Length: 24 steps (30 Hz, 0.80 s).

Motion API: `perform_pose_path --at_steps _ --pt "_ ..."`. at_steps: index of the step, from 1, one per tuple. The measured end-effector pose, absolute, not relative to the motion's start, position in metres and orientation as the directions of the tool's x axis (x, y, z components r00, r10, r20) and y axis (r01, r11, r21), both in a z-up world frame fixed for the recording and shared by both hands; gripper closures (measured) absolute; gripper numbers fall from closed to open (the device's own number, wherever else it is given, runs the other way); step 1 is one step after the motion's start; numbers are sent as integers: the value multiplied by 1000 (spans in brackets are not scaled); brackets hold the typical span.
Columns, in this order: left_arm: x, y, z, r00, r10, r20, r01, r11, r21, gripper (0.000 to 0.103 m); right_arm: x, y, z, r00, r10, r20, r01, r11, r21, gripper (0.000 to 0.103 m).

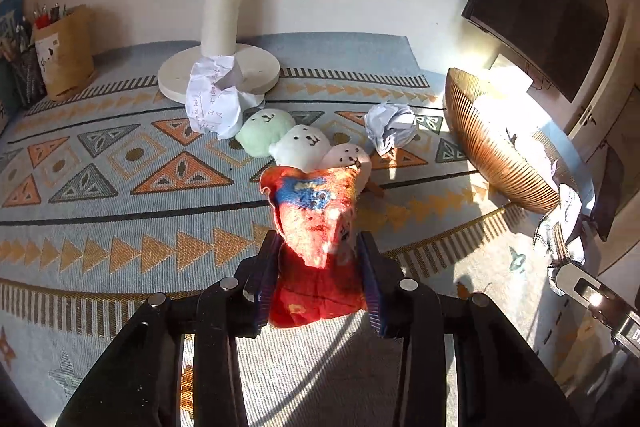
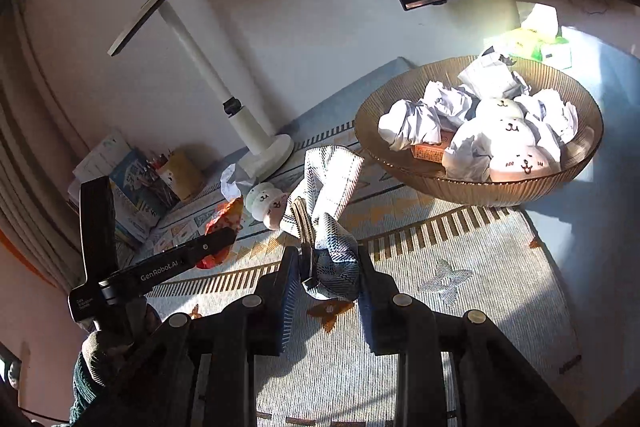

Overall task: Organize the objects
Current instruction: 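Carry the red bag and plaid cloth over the amber bowl and open both tools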

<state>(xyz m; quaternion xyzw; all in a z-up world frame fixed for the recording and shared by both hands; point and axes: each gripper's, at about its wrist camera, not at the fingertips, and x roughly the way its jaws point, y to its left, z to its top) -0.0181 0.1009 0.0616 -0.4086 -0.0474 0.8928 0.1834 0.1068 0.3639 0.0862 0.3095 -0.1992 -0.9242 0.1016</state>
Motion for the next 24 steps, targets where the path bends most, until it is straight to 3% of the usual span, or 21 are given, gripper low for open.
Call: perform_pose_path --at_steps 5,8,9,11,12,13,14,17,21,23,24 --pt "-24 154 123 -608 520 -600 -448 -849 -281 68 102 413 136 -893 -154 -422 -59 -892 449 76" --pt "-37 203 146 -596 582 -553 -536 -801 -266 68 81 447 147 -900 -63 -432 -167 -864 475 76" --pt "-42 219 149 -586 598 -547 -562 -786 -258 68 72 455 148 -899 -57 -434 -178 -859 481 74" --pt "-54 246 148 -544 635 -548 -596 -752 -280 66 48 466 143 -869 -55 -492 -198 -873 447 60" --pt "-62 258 143 -523 653 -548 -607 -737 -299 60 37 471 138 -843 -45 -537 -223 -878 424 53" --pt "-69 268 137 -515 648 -561 -602 -739 -302 47 33 477 132 -829 -24 -559 -254 -874 413 53" --pt "-76 275 130 -515 631 -580 -588 -753 -297 41 34 483 125 -820 -11 -572 -281 -864 419 53" --pt "-83 270 118 -493 633 -597 -566 -754 -332 40 48 488 112 -816 -37 -576 -284 -843 457 53" --pt "-67 229 123 -515 641 -569 -541 -758 -365 40 56 449 120 -800 -3 -599 -240 -915 325 52" --pt "-53 201 131 -553 629 -546 -518 -773 -366 39 59 414 131 -806 30 -591 -194 -957 216 45" --pt "-44 187 134 -575 615 -539 -502 -786 -361 38 61 395 137 -816 53 -576 -172 -973 153 34"
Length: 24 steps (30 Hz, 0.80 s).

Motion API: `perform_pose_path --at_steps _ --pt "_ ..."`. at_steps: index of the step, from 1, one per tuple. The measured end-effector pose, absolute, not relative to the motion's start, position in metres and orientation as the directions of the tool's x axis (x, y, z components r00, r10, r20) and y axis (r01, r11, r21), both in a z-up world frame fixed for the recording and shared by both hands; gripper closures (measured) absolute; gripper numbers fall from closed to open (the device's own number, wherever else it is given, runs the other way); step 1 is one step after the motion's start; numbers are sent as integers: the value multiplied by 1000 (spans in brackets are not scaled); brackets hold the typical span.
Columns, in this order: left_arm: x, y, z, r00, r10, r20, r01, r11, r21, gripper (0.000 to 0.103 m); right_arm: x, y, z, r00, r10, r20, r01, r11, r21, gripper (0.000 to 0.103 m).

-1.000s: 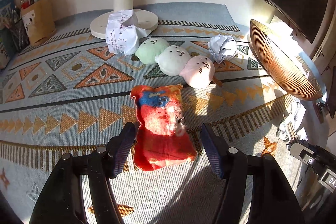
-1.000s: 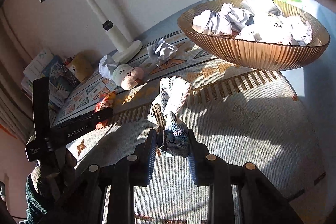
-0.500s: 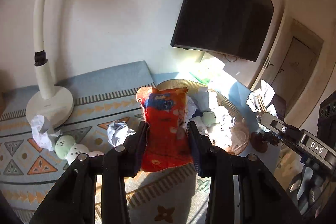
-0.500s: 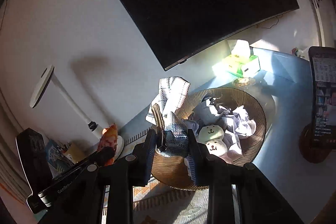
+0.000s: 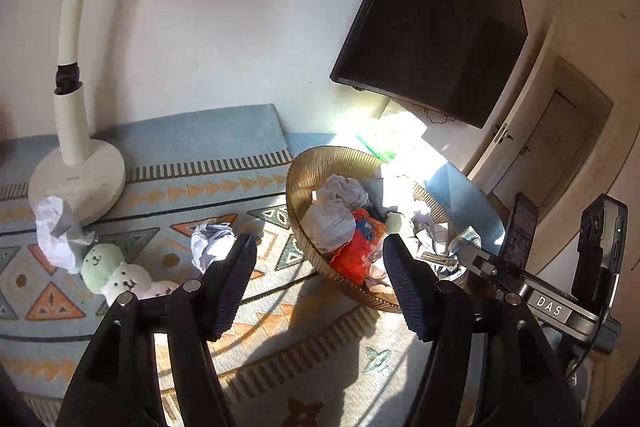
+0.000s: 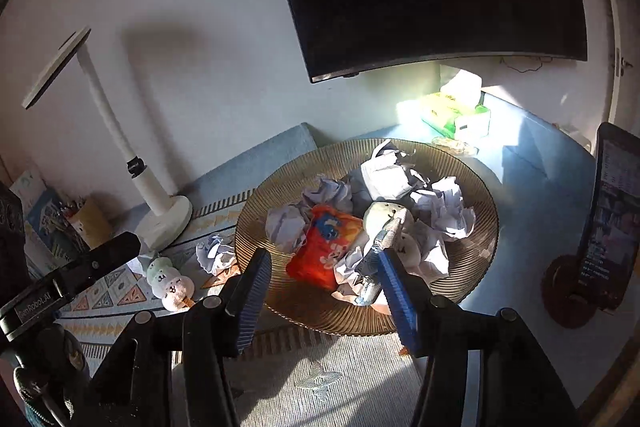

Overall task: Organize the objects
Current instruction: 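Carry the red bag and plaid cloth over the amber bowl and open both tools, then withdraw both open tools from the bowl back over the rug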

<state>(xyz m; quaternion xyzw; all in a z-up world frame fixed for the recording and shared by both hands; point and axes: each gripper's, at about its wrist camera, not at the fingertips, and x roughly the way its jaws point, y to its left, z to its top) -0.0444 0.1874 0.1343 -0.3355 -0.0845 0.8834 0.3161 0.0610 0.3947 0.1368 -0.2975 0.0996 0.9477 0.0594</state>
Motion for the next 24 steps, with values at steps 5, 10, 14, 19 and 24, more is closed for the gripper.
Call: perform_pose_path --at_steps 5,10,14,19,24 --pt "4 112 147 -725 471 -502 -373 -882 -289 35 80 313 154 -905 45 -423 -64 -997 31 0" --pt "26 54 125 -836 242 -493 -168 -967 -189 4 50 261 108 -843 -76 -533 46 -996 71 0" --pt "11 31 79 -802 177 -571 -75 -977 -197 1 28 248 50 -800 -20 -600 1 -1000 32 0" --pt "-2 32 50 -750 187 -635 -66 -976 -209 1 29 248 42 -795 -11 -607 -9 -999 30 2" --pt "3 45 47 -754 146 -641 -77 -988 -136 1 26 244 40 -787 -27 -617 14 -1000 27 1"
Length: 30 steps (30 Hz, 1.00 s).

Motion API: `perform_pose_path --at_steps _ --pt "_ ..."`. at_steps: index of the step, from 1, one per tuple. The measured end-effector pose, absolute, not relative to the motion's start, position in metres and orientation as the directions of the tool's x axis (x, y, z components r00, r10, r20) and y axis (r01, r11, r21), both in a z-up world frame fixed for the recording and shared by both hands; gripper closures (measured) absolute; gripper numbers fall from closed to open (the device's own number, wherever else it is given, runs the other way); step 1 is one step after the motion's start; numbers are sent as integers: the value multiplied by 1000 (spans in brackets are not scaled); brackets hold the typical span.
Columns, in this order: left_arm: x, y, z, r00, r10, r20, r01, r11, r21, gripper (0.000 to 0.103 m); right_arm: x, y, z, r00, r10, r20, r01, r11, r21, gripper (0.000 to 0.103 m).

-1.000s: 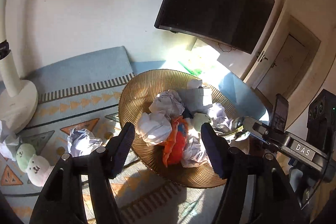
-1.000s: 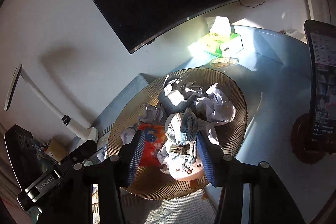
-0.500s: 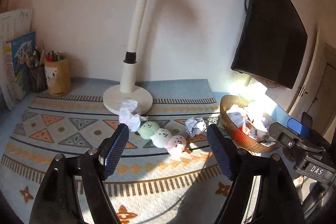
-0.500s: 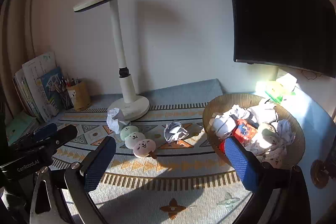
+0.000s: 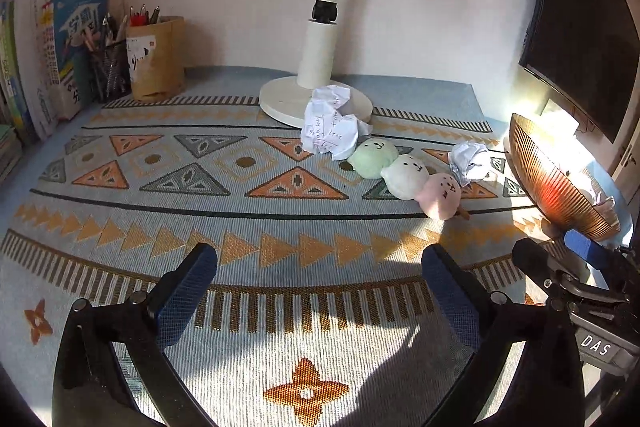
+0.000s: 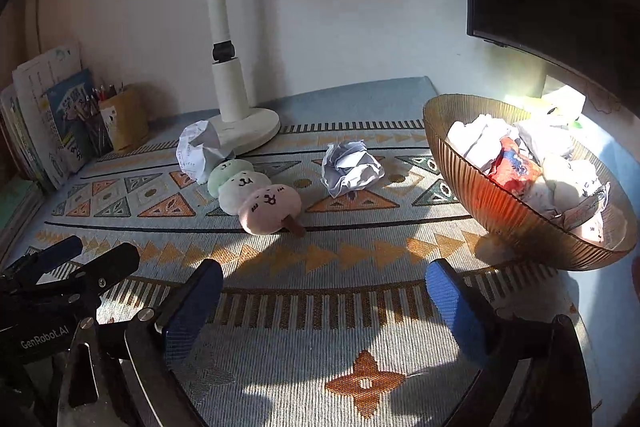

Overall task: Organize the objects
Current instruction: 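Withdraw both open tools from the bowl back over the rug, then grasp the white paper by the lamp with the left tool while the right tool grasps the egg plushes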

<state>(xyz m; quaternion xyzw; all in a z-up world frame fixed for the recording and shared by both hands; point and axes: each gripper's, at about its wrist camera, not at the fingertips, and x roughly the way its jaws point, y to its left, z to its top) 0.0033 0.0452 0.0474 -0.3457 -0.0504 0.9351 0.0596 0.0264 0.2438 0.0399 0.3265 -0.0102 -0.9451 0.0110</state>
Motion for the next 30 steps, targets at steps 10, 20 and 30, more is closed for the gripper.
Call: perform_pose_path --at_steps 10,20,30 --pt "-5 31 38 -717 148 -681 -19 -981 -194 1 25 238 37 -773 -21 -634 24 -1000 4 1" --pt "-52 16 62 -591 391 -706 -219 -920 -325 2 -17 222 45 -636 -215 -741 237 -968 78 15" --pt "-160 30 42 -587 360 -725 -220 -933 -285 4 -100 191 17 -604 -220 -766 352 -936 -9 30"
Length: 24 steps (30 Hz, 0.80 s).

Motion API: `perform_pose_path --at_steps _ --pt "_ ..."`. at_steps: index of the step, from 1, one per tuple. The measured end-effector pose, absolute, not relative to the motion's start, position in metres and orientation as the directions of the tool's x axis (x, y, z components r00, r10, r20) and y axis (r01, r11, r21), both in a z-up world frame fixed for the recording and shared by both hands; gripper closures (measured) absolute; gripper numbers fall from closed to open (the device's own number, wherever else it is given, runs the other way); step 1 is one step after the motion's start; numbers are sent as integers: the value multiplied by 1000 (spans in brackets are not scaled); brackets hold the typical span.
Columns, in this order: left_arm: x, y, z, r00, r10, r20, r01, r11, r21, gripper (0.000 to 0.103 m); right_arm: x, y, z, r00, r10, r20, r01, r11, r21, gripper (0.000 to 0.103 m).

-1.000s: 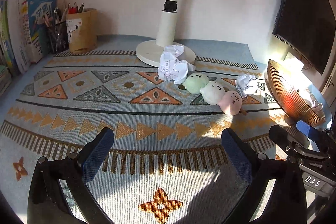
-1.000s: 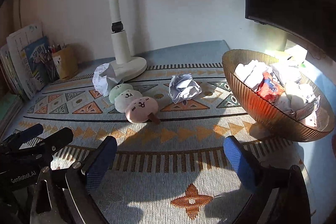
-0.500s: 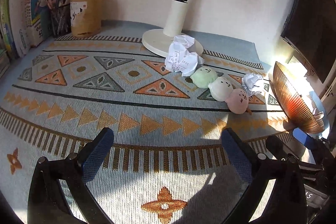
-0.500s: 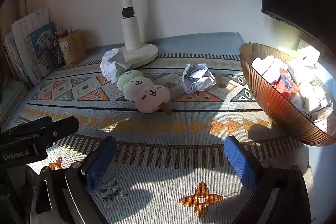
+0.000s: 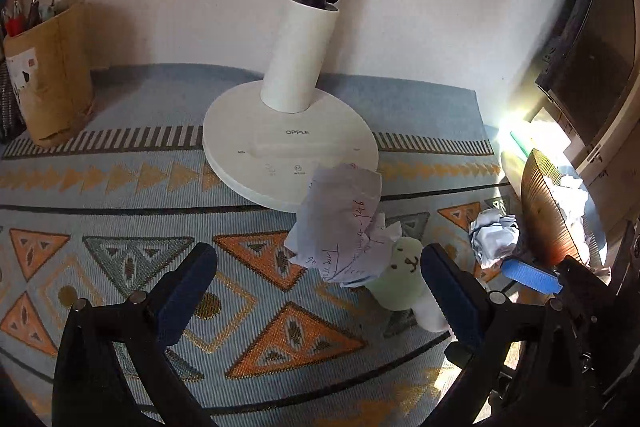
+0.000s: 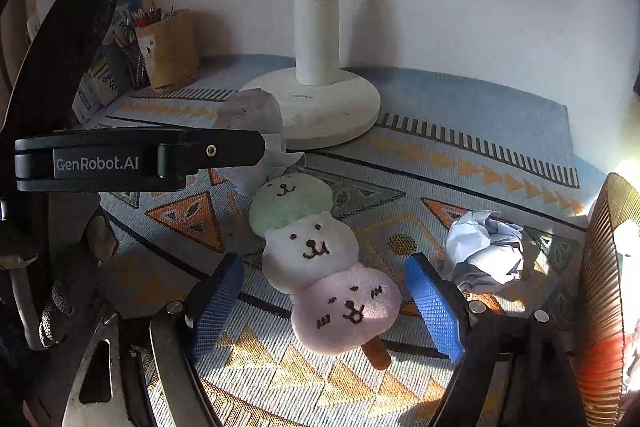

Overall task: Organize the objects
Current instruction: 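Grasp the white paper by the lamp with the left tool while the right tool grasps the egg plushes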

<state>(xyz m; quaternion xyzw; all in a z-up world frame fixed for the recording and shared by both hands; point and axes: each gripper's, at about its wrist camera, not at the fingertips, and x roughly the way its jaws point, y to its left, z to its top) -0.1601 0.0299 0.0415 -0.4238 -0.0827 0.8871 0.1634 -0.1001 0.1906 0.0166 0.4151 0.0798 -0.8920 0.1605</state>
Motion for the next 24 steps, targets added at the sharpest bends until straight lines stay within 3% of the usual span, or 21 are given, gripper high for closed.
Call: perform_pose_path --at_steps 1,5,6,13,17,24 --pt "-163 30 38 -586 373 -719 -223 -928 -299 16 -106 190 9 -576 -219 -787 350 -937 5 35" --pt "-167 31 30 -562 437 -703 -254 -899 -356 36 -108 196 10 -574 -233 -785 335 -941 34 42" --pt "-164 32 32 -569 445 -691 -269 -895 -356 47 -107 197 11 -578 -237 -781 334 -942 38 44" --pt "-151 42 39 -619 385 -684 -270 -923 -275 53 -92 209 22 -643 -192 -742 258 -966 27 45" --pt "-118 33 55 -620 394 -678 -264 -919 -293 53 -61 246 30 -543 -339 -769 151 -939 307 45" --pt "-28 22 58 -564 402 -721 -183 -912 -366 53 28 267 38 -657 -139 -741 4 -984 180 43"
